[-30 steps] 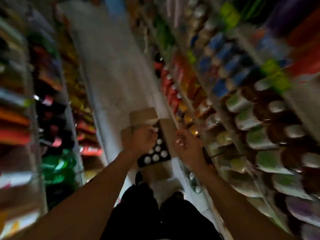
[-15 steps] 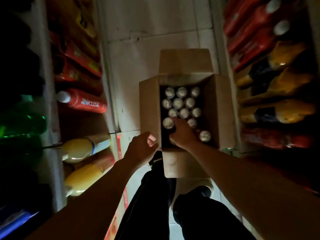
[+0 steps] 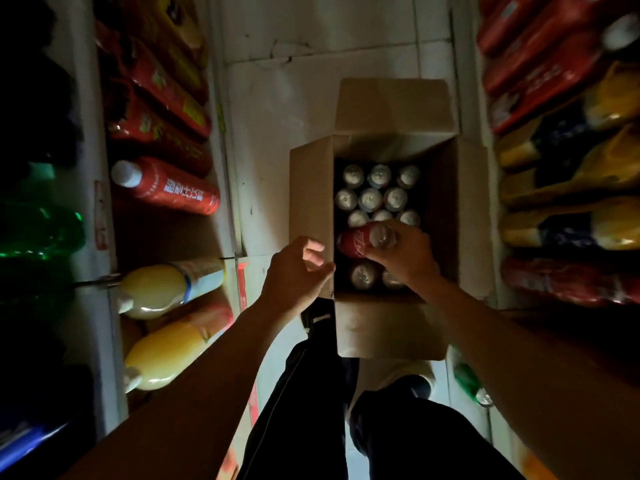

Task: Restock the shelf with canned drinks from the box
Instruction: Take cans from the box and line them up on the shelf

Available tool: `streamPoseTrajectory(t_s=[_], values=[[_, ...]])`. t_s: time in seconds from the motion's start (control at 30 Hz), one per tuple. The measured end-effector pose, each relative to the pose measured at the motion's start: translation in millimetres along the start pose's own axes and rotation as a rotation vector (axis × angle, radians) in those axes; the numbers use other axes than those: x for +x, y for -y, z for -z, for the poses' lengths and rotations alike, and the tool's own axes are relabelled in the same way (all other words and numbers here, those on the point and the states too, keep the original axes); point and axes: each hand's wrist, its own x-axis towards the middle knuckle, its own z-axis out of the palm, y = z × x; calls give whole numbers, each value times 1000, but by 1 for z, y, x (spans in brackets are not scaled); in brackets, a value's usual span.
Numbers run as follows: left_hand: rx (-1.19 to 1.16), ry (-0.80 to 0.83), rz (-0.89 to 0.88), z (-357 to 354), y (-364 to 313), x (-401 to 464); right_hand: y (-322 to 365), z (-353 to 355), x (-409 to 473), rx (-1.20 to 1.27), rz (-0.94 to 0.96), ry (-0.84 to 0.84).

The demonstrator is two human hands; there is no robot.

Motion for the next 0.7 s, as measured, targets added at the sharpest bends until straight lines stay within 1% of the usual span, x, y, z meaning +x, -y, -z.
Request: streamPoseTrajectory(t_s=[0.07, 0.17, 0.2, 0.27, 0.37, 0.4, 0.47, 0.53, 0.6, 0.7], values=[[-54, 95, -87, 14, -38, -10, 29, 52, -34, 127, 3, -16], [57, 261, -344, 40, -109, -35, 83, 134, -95, 342, 22, -8], [82, 314, -387, 54, -144, -53, 109, 168, -119, 402, 30, -6], [93, 411, -398, 73, -192, -74, 145, 210, -150, 490, 59, 1], [88, 366, -556, 112, -292, -142, 214, 305, -225, 559, 163, -60], [76, 355, -590, 121, -318, -165, 231, 327, -248, 563, 182, -81], [0, 376, -669, 135, -375, -209, 267, 380, -296, 557, 255, -197], [-114, 429, -699, 138, -416, -246, 288, 412, -334, 568, 296, -273], [-160, 483, -786, 129, -468, -288, 298, 447, -382, 606, 301, -432], [-197, 565, -915, 107, -520, -335, 303, 479, -432, 628, 284, -612]])
